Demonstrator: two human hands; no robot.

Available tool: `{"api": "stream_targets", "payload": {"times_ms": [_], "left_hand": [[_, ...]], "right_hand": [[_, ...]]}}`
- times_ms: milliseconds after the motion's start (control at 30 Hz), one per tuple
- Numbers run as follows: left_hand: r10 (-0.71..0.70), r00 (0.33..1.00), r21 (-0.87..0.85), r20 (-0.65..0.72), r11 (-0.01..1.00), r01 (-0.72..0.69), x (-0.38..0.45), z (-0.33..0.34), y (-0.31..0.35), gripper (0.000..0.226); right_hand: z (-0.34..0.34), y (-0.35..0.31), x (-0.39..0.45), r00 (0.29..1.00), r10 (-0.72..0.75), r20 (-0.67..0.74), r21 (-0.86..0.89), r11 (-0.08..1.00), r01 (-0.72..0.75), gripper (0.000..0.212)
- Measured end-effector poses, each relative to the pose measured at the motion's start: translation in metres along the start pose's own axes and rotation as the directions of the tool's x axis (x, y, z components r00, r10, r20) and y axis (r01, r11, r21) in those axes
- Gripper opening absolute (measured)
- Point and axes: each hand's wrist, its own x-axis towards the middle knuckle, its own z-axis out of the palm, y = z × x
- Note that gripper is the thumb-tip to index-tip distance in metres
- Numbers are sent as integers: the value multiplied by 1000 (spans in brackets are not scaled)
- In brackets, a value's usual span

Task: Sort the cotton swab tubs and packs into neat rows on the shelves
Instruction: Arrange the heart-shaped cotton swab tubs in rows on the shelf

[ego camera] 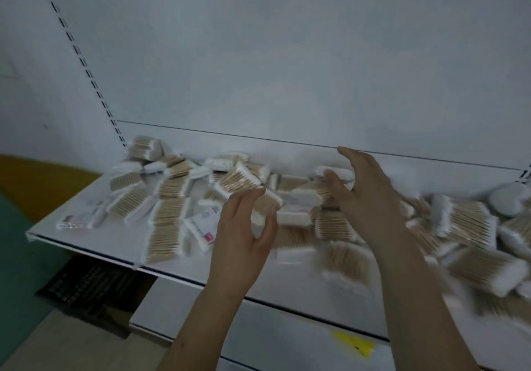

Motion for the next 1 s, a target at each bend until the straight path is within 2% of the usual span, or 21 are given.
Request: {"api": "stream_targets", "payload": {"times_ms": [100, 233, 333, 433, 600, 700, 800, 1000], "left_hand": [[13, 1000, -36, 3, 999, -13, 18, -37, -32, 45], [42, 999, -38, -22, 998, -43, 41, -82, -76, 38], [47, 999, -4, -25, 999, -47, 59, -113, -104, 45], [45, 998, 59, -44, 997, -43, 84, -142, -136, 40], [-57, 996, 227, -74, 971, 73, 134, -180, -187, 44], [-172, 985, 291, -16, 942, 169, 177, -196, -217, 50], [-300, 952, 299, 55, 915, 271, 215, -199, -241, 57], [-530, 835, 324, 151, 824, 465, 253, -165, -255, 105]], "right_hand": [[33, -37, 5, 1000, -22, -15, 12, 1000, 22, 48], [77, -82, 11, 999, -53, 2, -4, 999, 53, 49], [107, -105, 11, 998, -53, 26, -20, 998, 54, 51], [137, -121, 13, 997, -51, 51, -56, 997, 54, 52], [179, -139, 26, 987, -62, 149, -114, 990, 79, 53], [200, -136, 32, 982, -70, 173, -198, 974, 105, 57], [214, -127, 33, 980, -27, 199, -339, 936, 95, 73], [226, -111, 29, 966, -37, 256, -441, 885, 151, 79]]}}
